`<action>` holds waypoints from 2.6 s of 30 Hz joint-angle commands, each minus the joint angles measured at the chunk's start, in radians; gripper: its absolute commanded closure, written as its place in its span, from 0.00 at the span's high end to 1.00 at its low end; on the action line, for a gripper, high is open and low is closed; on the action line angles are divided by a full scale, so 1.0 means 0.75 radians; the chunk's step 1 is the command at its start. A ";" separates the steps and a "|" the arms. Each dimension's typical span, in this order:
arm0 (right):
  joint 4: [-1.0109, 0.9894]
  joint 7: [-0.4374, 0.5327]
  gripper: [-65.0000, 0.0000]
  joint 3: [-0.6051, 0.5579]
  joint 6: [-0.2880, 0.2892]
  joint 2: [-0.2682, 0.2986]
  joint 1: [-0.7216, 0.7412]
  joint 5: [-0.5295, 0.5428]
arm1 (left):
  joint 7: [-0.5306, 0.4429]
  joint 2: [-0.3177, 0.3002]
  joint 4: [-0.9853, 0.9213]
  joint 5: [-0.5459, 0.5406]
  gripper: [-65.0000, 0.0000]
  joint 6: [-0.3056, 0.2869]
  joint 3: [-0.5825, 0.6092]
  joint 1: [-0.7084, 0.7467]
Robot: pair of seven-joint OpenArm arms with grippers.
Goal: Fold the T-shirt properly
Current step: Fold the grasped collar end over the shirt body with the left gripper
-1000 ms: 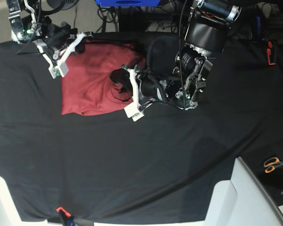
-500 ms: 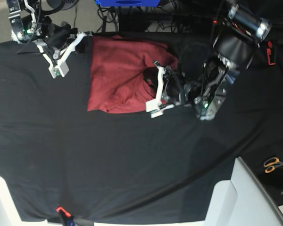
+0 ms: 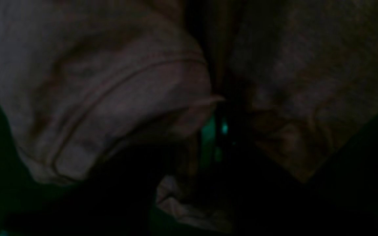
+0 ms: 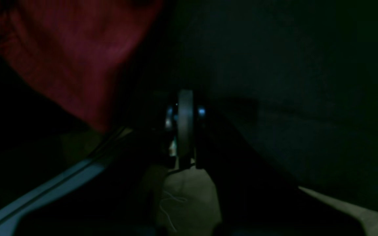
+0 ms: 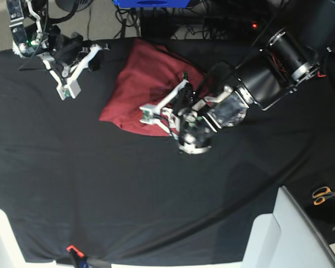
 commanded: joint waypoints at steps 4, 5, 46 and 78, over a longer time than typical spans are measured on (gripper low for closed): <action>0.021 0.014 0.01 0.085 0.005 0.001 0.011 0.013 | 0.005 0.081 -0.004 0.333 0.00 0.020 0.014 0.006; 0.021 0.014 0.01 0.102 0.005 0.001 0.011 0.013 | 0.003 0.099 -0.004 0.391 0.00 0.020 0.014 0.010; -0.057 0.002 0.01 0.439 0.003 -0.004 0.064 0.015 | -0.497 0.294 -0.006 0.855 0.00 0.020 0.550 -0.111; -0.108 0.010 0.01 0.445 0.003 -0.040 0.072 0.015 | -0.554 0.296 -0.139 0.855 0.00 0.020 0.419 -0.136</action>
